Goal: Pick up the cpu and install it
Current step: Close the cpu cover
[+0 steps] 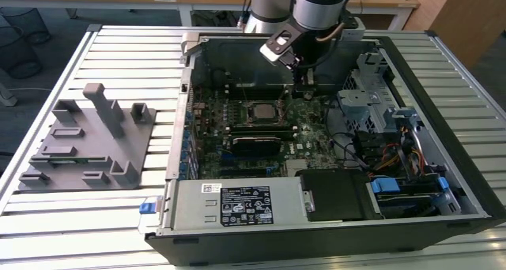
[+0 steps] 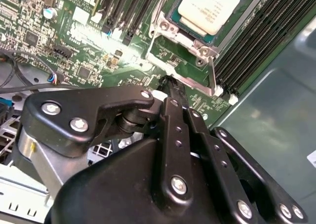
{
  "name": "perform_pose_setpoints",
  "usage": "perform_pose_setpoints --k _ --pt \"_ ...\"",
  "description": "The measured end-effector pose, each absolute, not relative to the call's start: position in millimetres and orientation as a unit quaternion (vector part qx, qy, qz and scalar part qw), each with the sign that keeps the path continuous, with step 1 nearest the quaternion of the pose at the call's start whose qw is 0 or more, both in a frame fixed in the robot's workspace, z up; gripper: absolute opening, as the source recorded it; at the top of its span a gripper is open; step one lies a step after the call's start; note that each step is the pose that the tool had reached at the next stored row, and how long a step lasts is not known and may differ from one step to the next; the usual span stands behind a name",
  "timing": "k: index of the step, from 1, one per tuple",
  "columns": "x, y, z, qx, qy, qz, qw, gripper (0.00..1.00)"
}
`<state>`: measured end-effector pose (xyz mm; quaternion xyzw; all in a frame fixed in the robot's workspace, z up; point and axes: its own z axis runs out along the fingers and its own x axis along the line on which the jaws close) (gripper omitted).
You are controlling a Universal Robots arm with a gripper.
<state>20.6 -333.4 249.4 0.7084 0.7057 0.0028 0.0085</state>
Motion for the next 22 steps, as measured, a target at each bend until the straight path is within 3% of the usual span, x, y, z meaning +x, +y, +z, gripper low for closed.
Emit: perform_pose_setpoints --k 22 --pt "8 -333 249 0.708 0.706 0.003 0.009 0.11"
